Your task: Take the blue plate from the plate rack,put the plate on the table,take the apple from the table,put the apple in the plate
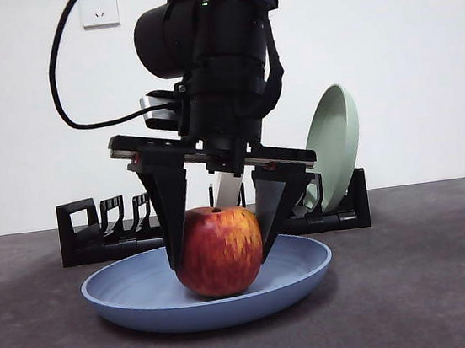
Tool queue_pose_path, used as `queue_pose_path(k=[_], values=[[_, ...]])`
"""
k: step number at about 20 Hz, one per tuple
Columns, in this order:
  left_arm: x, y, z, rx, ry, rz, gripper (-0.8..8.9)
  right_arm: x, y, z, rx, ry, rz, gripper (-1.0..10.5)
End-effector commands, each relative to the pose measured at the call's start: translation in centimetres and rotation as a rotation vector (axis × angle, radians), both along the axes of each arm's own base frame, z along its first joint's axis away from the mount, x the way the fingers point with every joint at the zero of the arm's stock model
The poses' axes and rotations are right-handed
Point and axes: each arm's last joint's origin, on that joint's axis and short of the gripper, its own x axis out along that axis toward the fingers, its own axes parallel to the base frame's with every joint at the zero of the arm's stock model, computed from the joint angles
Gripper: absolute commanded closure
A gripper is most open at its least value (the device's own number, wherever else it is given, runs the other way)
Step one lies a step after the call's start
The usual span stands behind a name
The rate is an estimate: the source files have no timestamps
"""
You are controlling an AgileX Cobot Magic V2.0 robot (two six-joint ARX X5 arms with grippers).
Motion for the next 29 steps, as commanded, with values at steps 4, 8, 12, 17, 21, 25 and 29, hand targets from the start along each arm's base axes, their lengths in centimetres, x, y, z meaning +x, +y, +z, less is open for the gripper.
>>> queue_pose_path(k=[4, 8, 12, 17, 21, 25, 29], values=[[0.0, 0.1, 0.0, -0.003, -0.001, 0.001, 8.19, 0.0, 0.4, -0.8, -0.013, 0.004, 0.018, 8.3], [0.1, 0.2, 0.0, 0.036, -0.047, 0.019, 8.19, 0.1, 0.5, -0.7, -0.005, -0.009, 0.017, 4.3], [0.2, 0.3, 0.0, 0.066, -0.089, 0.092, 8.19, 0.1, 0.6, -0.7, 0.002, -0.014, 0.015, 4.3], [0.2, 0.3, 0.0, 0.062, -0.082, 0.084, 8.19, -0.1, 0.3, 0.1, -0.004, -0.020, 0.015, 4.2], [0.2, 0.5, 0.0, 0.069, -0.100, 0.108, 8.19, -0.6, 0.9, 1.9, 0.016, -0.074, 0.034, 4.0], [0.5, 1.0, 0.2, 0.156, -0.205, 0.271, 8.19, -1.7, 1.0, 6.6, 0.057, -0.190, 0.046, 4.0], [0.5, 2.0, 0.4, 0.257, -0.324, 0.455, 8.19, -3.2, -1.3, 12.1, 0.014, -0.428, 0.014, 4.1]])
